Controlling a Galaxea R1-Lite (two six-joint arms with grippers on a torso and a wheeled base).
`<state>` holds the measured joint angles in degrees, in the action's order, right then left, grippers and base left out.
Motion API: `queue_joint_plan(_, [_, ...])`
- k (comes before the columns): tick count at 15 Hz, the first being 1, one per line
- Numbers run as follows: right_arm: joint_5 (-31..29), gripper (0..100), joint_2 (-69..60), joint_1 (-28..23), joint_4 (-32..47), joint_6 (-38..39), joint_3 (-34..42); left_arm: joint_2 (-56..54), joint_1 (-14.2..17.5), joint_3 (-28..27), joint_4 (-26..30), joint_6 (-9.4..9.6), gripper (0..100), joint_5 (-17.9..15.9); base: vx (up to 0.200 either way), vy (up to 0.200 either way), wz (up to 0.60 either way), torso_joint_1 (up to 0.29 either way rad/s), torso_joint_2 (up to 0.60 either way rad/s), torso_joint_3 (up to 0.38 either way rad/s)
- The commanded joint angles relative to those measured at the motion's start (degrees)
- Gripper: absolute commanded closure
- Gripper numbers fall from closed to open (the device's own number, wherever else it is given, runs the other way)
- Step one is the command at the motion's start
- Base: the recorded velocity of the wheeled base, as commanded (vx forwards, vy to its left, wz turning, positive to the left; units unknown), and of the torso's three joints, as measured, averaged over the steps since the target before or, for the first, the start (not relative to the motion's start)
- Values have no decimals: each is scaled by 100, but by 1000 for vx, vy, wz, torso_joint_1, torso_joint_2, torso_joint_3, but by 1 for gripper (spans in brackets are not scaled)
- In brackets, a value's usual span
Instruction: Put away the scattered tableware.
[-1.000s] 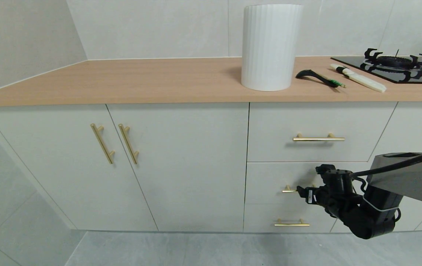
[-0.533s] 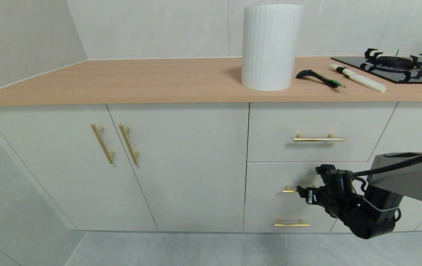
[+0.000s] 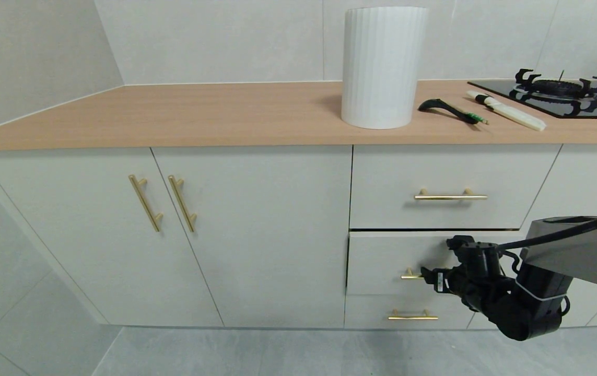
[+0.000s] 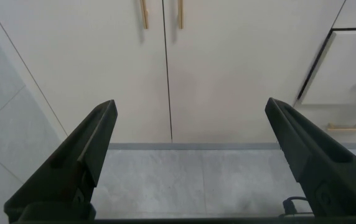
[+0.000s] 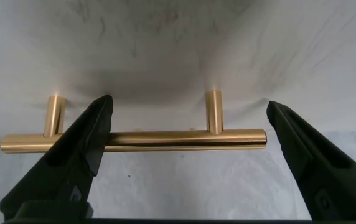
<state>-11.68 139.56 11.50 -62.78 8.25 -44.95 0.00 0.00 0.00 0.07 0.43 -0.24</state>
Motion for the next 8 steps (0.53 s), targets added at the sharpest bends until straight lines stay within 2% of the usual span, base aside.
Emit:
queue_joint_plan(1, [-1,0,-131,2,12,-8,118,9,0,0,1,-8,0,-2,0,0,0,0,0,0])
queue_joint_plan(3, [8,0,-509,11,231,-113,311,0,0,0,1,1,0,-2,0,0,0,0,0,0])
queue_joint_plan(6, [60,0,-1783,98,1541,-157,496,0,0,0,1,-8,0,-2,0,0,0,0,0,0])
queue_joint_plan(8, [69,0,-2275,116,1919,-157,522,0,0,0,1,1,0,-2,0,0,0,0,0,0])
